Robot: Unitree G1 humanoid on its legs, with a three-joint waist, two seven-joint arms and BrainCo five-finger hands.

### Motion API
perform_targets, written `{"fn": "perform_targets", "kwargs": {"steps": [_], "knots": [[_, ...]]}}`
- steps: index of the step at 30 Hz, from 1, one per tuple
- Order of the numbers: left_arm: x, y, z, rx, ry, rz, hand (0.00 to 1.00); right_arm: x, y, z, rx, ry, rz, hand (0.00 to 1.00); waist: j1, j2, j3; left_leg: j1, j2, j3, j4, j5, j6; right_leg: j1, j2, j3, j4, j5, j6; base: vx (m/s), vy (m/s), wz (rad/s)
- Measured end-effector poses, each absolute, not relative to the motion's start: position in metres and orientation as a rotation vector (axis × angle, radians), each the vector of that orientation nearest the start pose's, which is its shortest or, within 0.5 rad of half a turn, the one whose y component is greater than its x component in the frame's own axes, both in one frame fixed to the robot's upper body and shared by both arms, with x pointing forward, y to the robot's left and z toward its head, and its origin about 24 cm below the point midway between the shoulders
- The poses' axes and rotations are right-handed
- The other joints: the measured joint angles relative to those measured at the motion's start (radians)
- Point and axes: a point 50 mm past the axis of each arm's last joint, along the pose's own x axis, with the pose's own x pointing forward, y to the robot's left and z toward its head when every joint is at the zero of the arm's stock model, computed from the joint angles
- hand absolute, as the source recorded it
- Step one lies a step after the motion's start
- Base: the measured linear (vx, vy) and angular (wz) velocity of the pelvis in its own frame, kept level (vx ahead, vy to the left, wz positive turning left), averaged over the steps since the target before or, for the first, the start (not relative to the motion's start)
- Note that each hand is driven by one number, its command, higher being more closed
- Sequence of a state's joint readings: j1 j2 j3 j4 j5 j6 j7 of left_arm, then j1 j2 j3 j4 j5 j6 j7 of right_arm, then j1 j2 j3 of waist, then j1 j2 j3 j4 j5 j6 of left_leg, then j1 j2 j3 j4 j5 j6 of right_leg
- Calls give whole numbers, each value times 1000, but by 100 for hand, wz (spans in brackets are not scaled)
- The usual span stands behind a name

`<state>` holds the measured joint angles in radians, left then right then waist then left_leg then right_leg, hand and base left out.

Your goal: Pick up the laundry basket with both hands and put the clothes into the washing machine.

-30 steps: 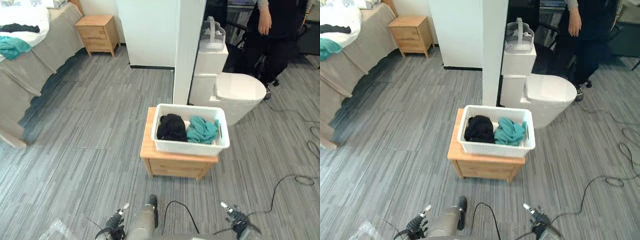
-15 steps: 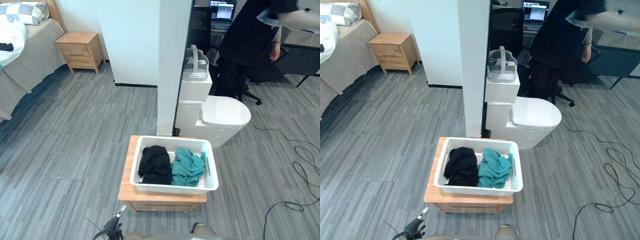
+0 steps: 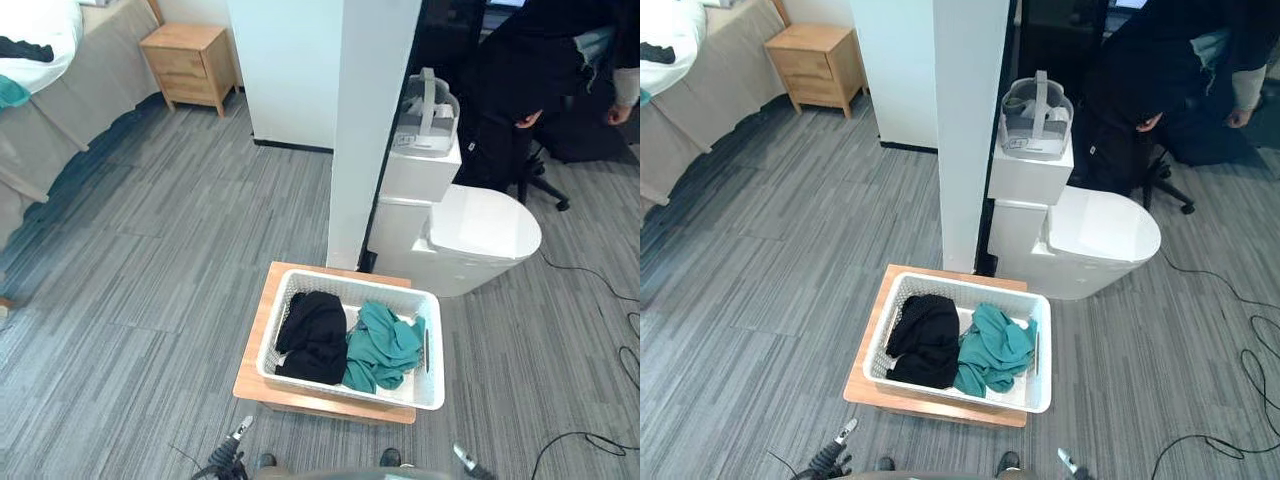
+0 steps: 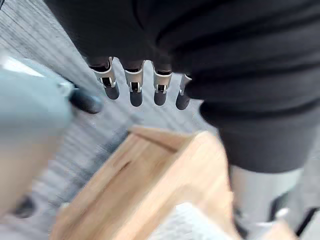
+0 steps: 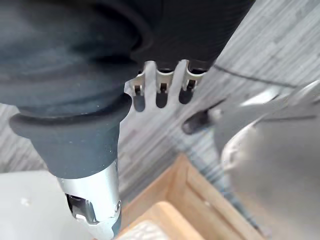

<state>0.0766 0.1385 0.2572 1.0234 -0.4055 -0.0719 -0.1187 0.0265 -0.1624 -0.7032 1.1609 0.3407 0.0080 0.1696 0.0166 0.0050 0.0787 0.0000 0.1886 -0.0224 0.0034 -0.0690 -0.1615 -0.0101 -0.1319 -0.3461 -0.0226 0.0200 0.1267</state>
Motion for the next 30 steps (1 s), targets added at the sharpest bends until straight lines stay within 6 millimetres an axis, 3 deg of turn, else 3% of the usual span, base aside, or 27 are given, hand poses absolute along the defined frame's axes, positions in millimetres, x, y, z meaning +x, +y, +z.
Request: {"fn": "perform_targets", "kwargs": {"steps": [1, 2, 3, 5, 6, 7, 8, 10, 11, 15, 19, 22, 25, 30], "knots": [[113, 246, -139, -397, 822, 458, 0, 85, -288, -142, 587, 832, -740, 0, 3, 4, 3, -13, -3, 1, 1, 3, 4, -17, -2, 1, 0, 3, -1, -45, 29, -1], [124, 268, -120, -384, 680, 512, 0, 104, -319, -117, 477, 694, -720, 0, 1, 12, 6, -38, -5, 6, 1, 8, 3, -50, -5, 8, 3, 10, -2, -52, 23, -15], [126, 281, -109, -378, 610, 546, 0, 112, -334, -102, 421, 618, -719, 0, 1, 14, 7, -44, -5, 15, 1, 8, 3, -65, -4, 18, 5, 11, -3, -49, 4, -35], [142, 320, -61, -325, 332, 612, 0, 118, -382, -41, 225, 369, -753, 0, 6, 22, 22, -66, -1, 41, 6, 7, 3, -91, -2, 43, 7, 16, -4, -12, -15, -31], [146, 325, -49, -306, 270, 611, 0, 122, -390, -29, 186, 328, -755, 0, 6, 25, 35, -68, 0, 44, 6, 7, 3, -95, -4, 45, 9, 18, -6, -44, -3, -30], [160, 334, -24, -246, 156, 583, 0, 148, -398, 0, 70, 243, -709, 0, -5, 20, 61, -88, 1, 58, 15, 7, 3, -126, -4, 62, 11, 32, -12, -90, 0, -31], [170, 334, -18, -240, 132, 571, 0, 160, -396, 7, 34, 233, -674, 0, -4, 19, 65, -101, 1, 62, 21, 7, 3, -142, -4, 67, 13, 36, -13, -129, -10, -32], [209, 322, 1, -270, 36, 521, 0, 205, -375, 28, -43, 168, -538, 0, -1, 17, 99, -127, 0, 64, 45, 7, 3, -170, -2, 76, 34, 40, -17, -122, -27, -10], [229, 313, 12, -278, 0, 481, 0, 230, -355, 32, -52, 147, -459, 0, 1, 17, 126, -127, 1, 68, 52, 7, 3, -174, -2, 82, 39, 44, -23, -117, -17, -10], [287, 281, 54, -250, -103, 346, 0, 301, -298, 55, -112, 119, -215, 0, 28, 28, 215, -180, -5, 80, 103, 8, 3, -228, -9, 106, 67, 60, -26, -118, -4, -14], [309, 268, 74, -194, -128, 289, 0, 325, -268, 68, -161, 105, -97, 0, 35, 28, 278, -201, -5, 78, 132, 7, 3, -246, -11, 108, 90, 66, -33, -74, -6, 0], [330, 253, 75, -146, -72, 240, 0, 337, -253, 73, -180, 100, -45, 0, 52, 26, 313, -229, -4, 77, 157, 7, 4, -274, -13, 112, 111, 70, -39, -88, -8, -3], [345, 239, 78, -81, -26, 189, 0, 352, -236, 83, -163, 75, -15, 0, 51, 16, 362, -253, 2, 73, 189, 4, 7, -283, -9, 112, 115, 74, -45, -106, -22, 0], [355, 218, 70, 5, 48, 127, 0, 358, -214, 68, -174, 152, 39, 0, 46, 8, 378, -288, 6, 68, 213, 4, 8, -314, -6, 115, 127, 82, -51, -70, -14, -2]]}}
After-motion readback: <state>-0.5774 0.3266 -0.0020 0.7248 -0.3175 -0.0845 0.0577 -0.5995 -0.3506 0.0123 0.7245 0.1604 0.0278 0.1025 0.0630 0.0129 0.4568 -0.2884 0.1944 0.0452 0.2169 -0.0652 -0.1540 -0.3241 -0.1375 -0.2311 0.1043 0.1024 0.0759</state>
